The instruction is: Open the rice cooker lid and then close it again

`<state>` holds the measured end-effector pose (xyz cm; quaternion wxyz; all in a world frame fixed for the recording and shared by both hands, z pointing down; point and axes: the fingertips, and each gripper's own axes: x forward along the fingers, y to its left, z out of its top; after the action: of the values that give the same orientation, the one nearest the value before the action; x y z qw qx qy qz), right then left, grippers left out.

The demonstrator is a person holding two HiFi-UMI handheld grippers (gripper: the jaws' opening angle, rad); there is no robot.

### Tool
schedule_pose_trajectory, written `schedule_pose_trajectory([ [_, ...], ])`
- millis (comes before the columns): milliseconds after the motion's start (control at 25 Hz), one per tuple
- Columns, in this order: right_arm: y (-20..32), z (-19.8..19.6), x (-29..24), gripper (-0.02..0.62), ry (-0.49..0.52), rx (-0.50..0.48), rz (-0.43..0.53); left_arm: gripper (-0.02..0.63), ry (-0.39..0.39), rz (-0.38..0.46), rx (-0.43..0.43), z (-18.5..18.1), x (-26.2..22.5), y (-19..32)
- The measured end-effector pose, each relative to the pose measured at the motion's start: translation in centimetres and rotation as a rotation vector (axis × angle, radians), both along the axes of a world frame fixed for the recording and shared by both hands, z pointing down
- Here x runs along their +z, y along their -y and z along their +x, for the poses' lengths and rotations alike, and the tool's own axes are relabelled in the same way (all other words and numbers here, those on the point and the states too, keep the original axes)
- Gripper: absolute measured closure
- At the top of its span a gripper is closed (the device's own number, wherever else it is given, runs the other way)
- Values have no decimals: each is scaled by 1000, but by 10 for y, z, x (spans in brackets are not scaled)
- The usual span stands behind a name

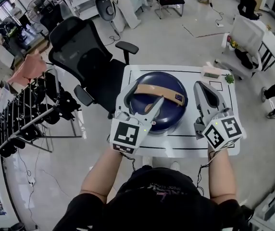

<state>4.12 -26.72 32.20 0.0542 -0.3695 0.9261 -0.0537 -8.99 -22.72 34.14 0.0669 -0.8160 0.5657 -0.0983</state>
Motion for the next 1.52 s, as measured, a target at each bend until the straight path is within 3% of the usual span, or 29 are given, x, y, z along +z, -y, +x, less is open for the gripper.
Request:
schedule_pose_trajectory([
  [440, 9, -22, 28, 594, -31, 48, -73, 265, 195, -53, 123, 0, 39, 20],
  [720, 14, -28, 59, 594, -53, 70, -171, 265, 389, -50, 188, 9, 62, 26],
  [1360, 12, -33, 101, 594, -101, 102, -276, 268, 659, -24, 316, 31, 93, 39],
  [1520, 11, -34, 105, 594, -107, 102, -293, 305, 701, -13, 330, 36, 95, 41],
])
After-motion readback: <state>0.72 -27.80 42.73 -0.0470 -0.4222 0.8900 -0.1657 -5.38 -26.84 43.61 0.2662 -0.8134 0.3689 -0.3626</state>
